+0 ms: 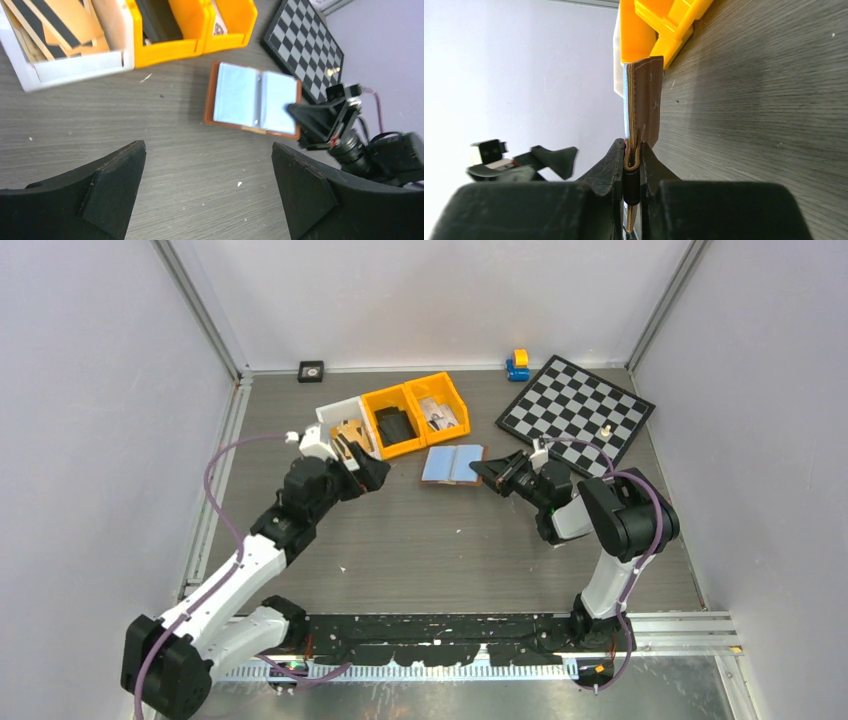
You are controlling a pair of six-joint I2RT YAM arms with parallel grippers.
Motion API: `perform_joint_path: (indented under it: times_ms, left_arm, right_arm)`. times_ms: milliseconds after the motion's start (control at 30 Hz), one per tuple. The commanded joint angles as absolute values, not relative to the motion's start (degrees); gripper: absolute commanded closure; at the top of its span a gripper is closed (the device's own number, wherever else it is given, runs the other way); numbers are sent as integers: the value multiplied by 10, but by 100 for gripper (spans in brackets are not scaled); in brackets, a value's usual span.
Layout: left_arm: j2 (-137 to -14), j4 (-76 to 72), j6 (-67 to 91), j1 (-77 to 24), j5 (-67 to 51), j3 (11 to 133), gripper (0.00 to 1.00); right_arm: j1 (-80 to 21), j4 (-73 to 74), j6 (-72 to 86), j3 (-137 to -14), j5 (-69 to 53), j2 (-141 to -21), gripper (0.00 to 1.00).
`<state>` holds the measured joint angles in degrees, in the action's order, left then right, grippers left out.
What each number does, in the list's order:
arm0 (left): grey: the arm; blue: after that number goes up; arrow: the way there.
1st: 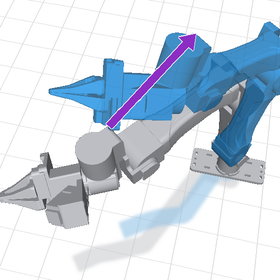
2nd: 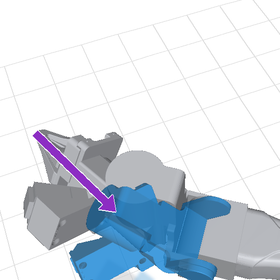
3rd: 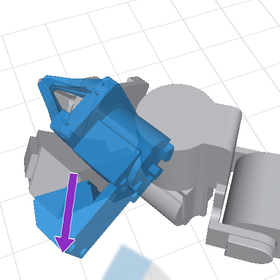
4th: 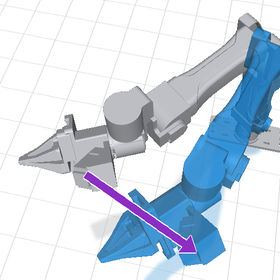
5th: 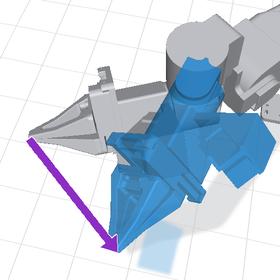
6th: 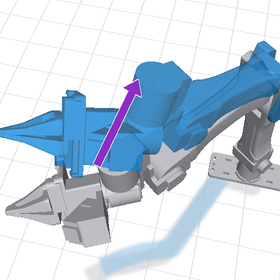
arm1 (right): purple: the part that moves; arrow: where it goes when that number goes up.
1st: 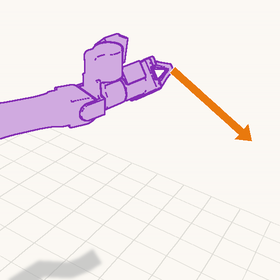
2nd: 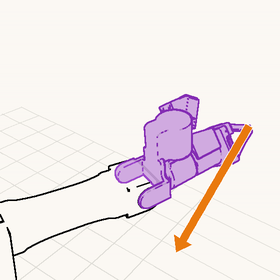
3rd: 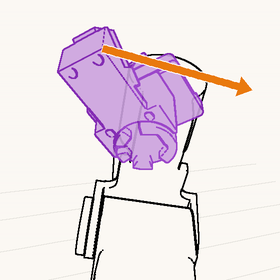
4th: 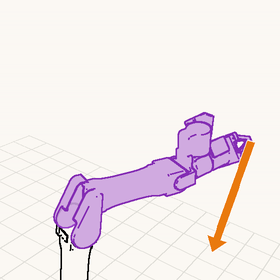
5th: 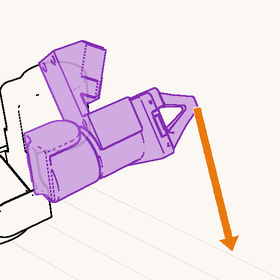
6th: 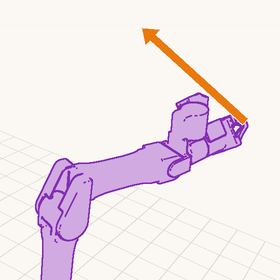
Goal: Take the credit cards out of the card holder
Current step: Remove the credit card from the card holder.
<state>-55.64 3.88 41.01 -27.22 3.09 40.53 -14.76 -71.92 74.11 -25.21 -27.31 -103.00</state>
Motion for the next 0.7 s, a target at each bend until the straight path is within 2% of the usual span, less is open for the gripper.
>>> perform_joint_path:
  times_ms: [0,67,167,400,667]
  left_arm:
    - [-572,-181,434,-272,-15,313,3]
    - [-613,-163,434,-272,-71,345,8]
    - [-661,-114,435,-272,-110,394,9]
    - [-670,-216,455,-272,-168,362,5]
    - [-715,-269,484,-272,-205,357,4]
  right_arm:
    - [-151,-735,713,-280,-299,-992,100]
    - [-152,-721,710,-289,-313,-975,100]
    - [-152,-735,715,-293,-332,-953,99]
    - [-163,-824,756,-302,-369,-954,99]
    - [-176,-804,742,-308,-380,-930,100]
